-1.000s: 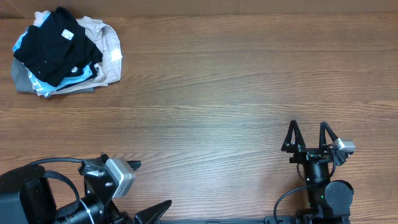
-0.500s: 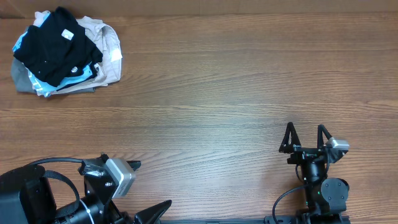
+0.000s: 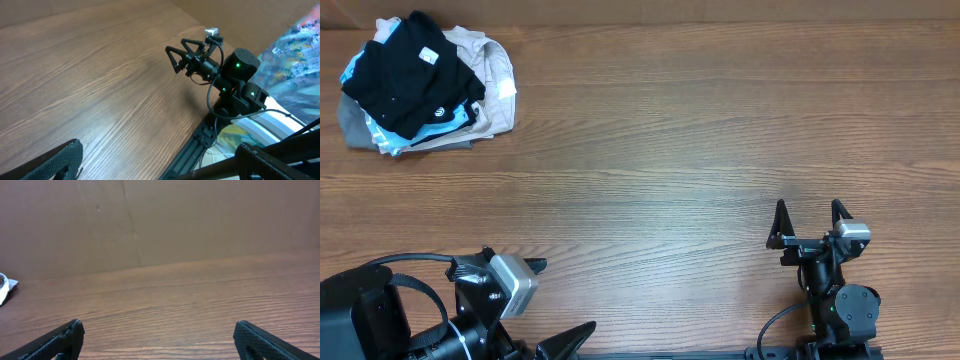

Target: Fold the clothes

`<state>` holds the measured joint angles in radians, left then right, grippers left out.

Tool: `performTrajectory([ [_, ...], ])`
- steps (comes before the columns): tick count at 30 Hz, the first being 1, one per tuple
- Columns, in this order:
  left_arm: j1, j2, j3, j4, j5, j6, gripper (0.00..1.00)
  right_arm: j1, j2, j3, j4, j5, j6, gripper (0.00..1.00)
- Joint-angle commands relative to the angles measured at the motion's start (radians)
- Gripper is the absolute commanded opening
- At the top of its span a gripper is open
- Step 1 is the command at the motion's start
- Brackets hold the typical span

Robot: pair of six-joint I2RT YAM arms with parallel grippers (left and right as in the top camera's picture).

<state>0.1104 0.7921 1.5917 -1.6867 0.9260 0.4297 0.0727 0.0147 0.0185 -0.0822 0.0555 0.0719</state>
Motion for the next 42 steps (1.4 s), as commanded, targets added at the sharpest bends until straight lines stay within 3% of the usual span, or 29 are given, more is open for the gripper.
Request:
performTrajectory([
  [1,-0.008,-0.001,-0.002,0.0,0.005,0.035,1.0,-0.002,-0.012,-0.011,0.003,-0.006,-0.016,1.0],
  [25,-0.008,-0.001,-0.002,0.0,0.005,0.035,1.0,-0.002,-0.012,-0.011,0.003,-0.006,-0.016,1.0],
  [31,-0.008,-0.003,-0.002,-0.003,-0.2,0.034,1.0,-0.002,-0.012,-0.011,0.003,-0.006,-0.016,1.0],
  [35,-0.008,-0.018,-0.002,0.019,-0.13,0.03,1.0,-0.002,-0.012,-0.011,0.003,-0.006,-0.016,1.0],
  [39,-0.008,-0.073,-0.032,0.052,-0.138,-0.02,1.0,-0.002,-0.012,-0.011,0.003,-0.006,-0.016,1.0],
  [42,-0.013,-0.157,-0.124,0.179,-0.211,-0.145,1.0,-0.002,-0.012,-0.011,0.003,-0.006,-0.016,1.0],
])
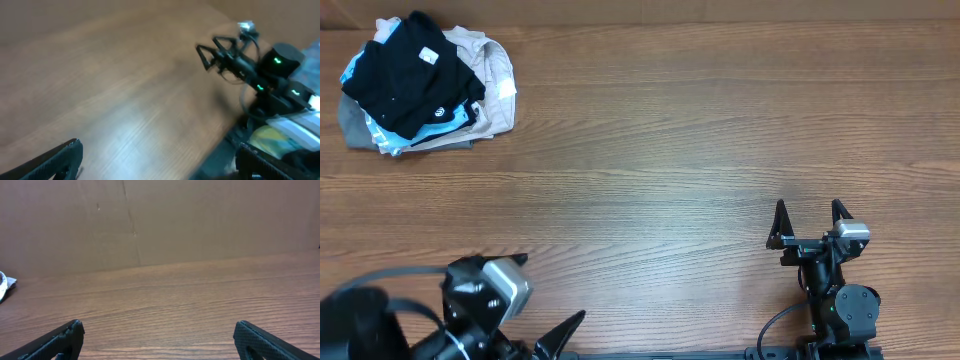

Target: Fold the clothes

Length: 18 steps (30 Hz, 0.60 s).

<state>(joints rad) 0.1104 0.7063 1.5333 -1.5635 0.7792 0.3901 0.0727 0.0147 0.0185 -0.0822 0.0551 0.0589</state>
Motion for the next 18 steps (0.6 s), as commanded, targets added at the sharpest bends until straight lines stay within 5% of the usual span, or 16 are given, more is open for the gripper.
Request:
performTrajectory([
  [1,-0.021,-0.101,-0.108,0.106,-0.091,-0.153,1.0,-0.002,-0.012,-0.011,0.003,-0.005,-0.003,1.0],
  [8,-0.112,-0.33,-0.513,0.516,-0.191,-0.392,1.0,-0.002,-0.012,-0.011,0.003,-0.005,-0.003,1.0],
  [18,-0.139,-0.591,-1.098,1.137,-0.185,-0.397,1.0,-0.002,-0.012,-0.011,0.003,-0.005,-0.003,1.0],
])
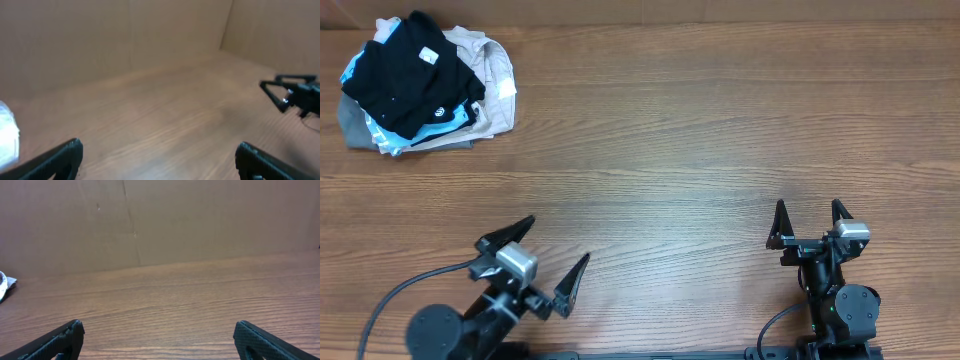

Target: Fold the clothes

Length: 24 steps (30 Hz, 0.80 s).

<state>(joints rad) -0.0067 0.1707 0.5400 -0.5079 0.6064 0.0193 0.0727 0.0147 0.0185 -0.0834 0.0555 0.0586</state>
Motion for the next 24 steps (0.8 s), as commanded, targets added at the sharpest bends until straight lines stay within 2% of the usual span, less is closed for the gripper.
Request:
performTrajectory([
  [1,-0.03,-0.076,-0.16,0.151,-0.023,-0.027,1.0,-0.002,-0.012,-0.011,0.004,-0.006,-0.003,1.0],
  [4,-0.055,-0.119,-0.283,0.291,-0.088,-0.039,1.0,-0.002,-0.012,-0.011,0.004,-0.006,-0.003,1.0],
  [8,-0.06,-0.15,-0.401,0.38,-0.243,-0.166,1.0,-0.002,-0.012,-0.011,0.004,-0.006,-0.003,1.0],
  [15,-0.058,-0.167,-0.523,0.429,-0.406,-0.199,1.0,-0.002,-0.012,-0.011,0.004,-0.006,-0.003,1.0],
  [24,-0.026,-0.167,-0.533,0.438,-0.537,-0.198,1.0,-0.002,-0.012,-0.011,0.004,-0.006,-0.003,1.0],
])
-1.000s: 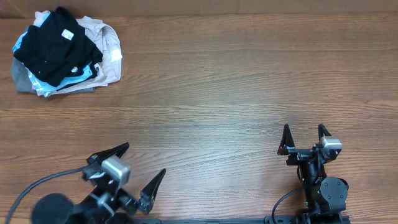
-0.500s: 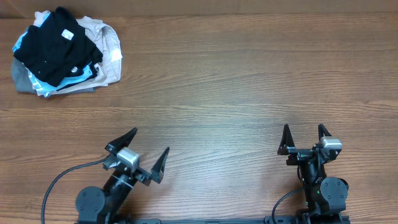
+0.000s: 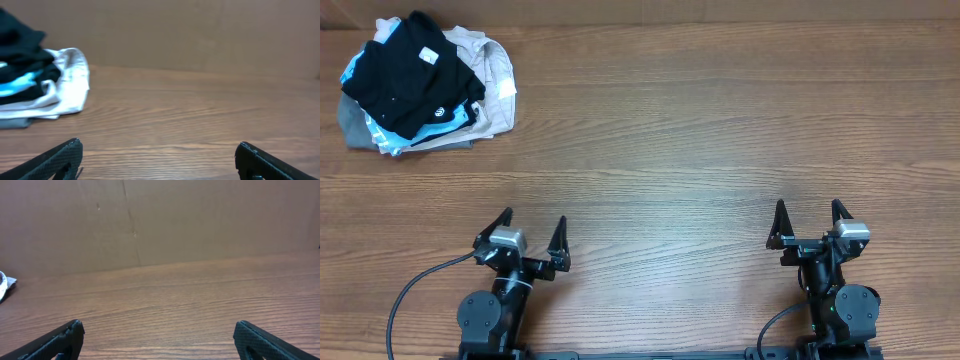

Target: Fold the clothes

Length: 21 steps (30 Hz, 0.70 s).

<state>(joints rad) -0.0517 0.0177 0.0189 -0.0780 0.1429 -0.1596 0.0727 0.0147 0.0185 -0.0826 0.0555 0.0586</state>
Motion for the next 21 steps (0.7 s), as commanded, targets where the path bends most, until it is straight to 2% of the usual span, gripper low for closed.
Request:
performTrajectory([
  [1,0.026,-0.014,-0.012,0.007,-0.077,-0.019,1.0,-0.002,-0.012,-0.011,0.003,-0.006,-0.003,1.0],
  [5,0.071,-0.014,-0.012,0.018,-0.103,-0.019,1.0,-0.002,-0.012,-0.011,0.003,-0.006,-0.003,1.0],
  [7,0.083,-0.014,-0.012,0.07,-0.102,-0.019,0.99,-0.002,-0.012,-0.011,0.003,-0.006,-0.003,1.0],
  [10,0.084,-0.014,-0.012,0.116,-0.102,0.039,1.0,-0.002,-0.012,-0.011,0.003,-0.006,-0.003,1.0],
  [16,0.092,-0.014,-0.014,0.075,-0.107,0.139,1.0,-0.002,-0.012,-0.011,0.003,-0.006,-0.003,1.0],
  [21,0.093,-0.015,-0.014,0.009,-0.121,0.138,1.0,-0.002,-0.012,-0.011,0.003,-0.006,-0.003,1.0],
])
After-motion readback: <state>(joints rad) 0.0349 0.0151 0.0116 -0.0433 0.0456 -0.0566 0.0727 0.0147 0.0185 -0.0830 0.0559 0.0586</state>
